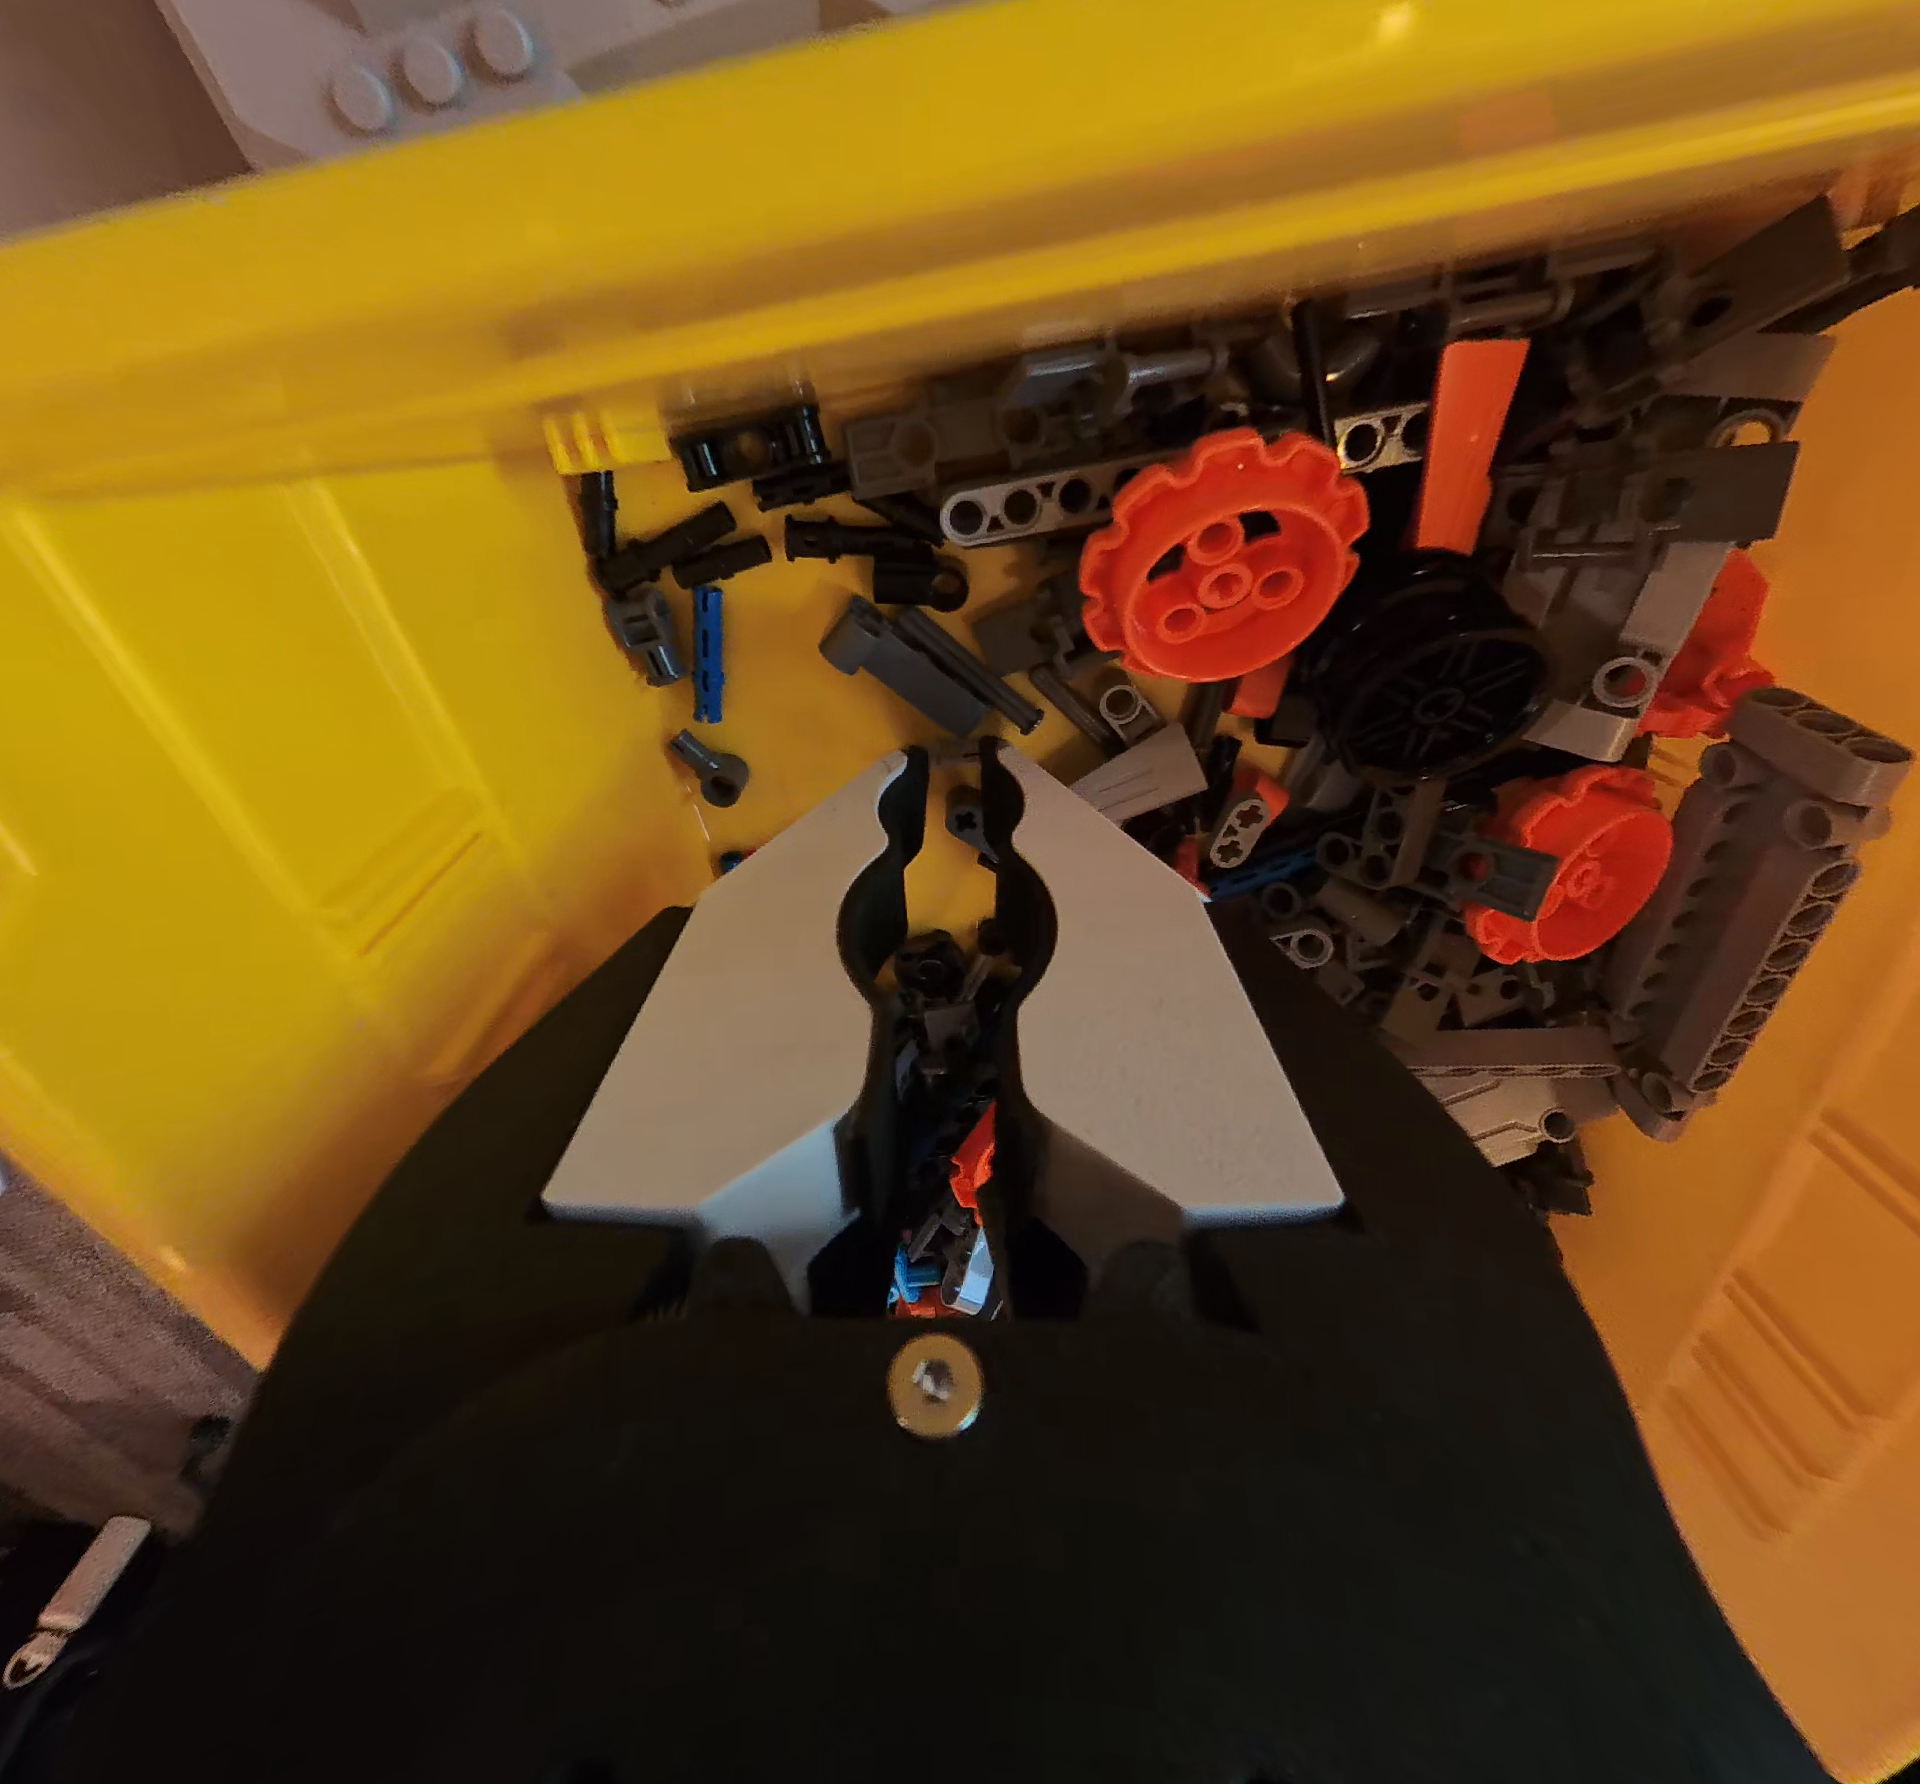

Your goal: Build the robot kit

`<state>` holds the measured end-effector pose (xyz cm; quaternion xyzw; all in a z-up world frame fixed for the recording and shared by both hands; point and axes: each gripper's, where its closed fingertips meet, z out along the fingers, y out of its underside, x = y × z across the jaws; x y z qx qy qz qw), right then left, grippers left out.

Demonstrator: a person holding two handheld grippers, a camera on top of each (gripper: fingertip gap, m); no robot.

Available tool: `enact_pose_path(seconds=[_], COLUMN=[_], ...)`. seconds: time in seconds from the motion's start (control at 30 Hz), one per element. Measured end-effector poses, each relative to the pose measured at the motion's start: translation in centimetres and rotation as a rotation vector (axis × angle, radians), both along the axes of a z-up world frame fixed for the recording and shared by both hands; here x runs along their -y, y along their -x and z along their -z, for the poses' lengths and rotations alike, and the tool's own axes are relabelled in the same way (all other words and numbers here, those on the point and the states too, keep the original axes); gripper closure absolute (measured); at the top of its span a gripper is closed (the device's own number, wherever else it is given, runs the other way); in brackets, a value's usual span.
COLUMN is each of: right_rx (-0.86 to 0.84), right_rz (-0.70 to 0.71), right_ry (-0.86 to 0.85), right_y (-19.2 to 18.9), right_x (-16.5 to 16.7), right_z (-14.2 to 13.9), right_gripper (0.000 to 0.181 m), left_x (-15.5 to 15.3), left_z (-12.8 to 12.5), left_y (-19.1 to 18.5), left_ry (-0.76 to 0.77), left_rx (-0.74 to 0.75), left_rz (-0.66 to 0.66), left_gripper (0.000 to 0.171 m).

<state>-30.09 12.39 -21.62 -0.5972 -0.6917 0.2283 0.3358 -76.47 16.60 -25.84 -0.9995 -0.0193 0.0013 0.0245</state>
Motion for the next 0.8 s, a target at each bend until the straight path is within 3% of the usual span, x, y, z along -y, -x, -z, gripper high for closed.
enact_pose_path(seconds=[0.23,0.4,0.5,0.63,0.73,0.8], right_rx=[0.003,-0.006,-0.087,-0.335,-0.552,-0.609], right_rz=[0.005,0.02,0.055,0.132,0.087,0.033], right_ry=[-0.006,-0.031,-0.153,-0.413,-0.516,-0.537], right_y=[-0.1,-0.2,0.1,0.5,1.6,2.7], right_x=[-0.1,-0.5,-1.6,-2.6,-0.2,1.6], right_z=[0.1,-0.2,-2.3,-8.4,-12.2,-13.0], right_gripper=[0.157,0.157,0.157,0.153,0.153,0.153], left_x=[0.0,-1.6,-3.3,-0.6,2.8,4.9], left_z=[-0.3,-4.7,-10.3,-18.0,-19.8,-19.7], left_y=[-0.1,-1.4,-9.7,-23.8,-31.4,-35.2], left_ry=[-0.008,-0.193,-0.427,-0.625,-0.593,-0.51], left_rx=[0.007,0.036,0.328,0.746,0.978,1.121], left_rz=[-0.009,-0.026,0.172,0.558,0.708,0.742], left_gripper=[0.163,0.164,0.164,0.163,0.164,0.164])
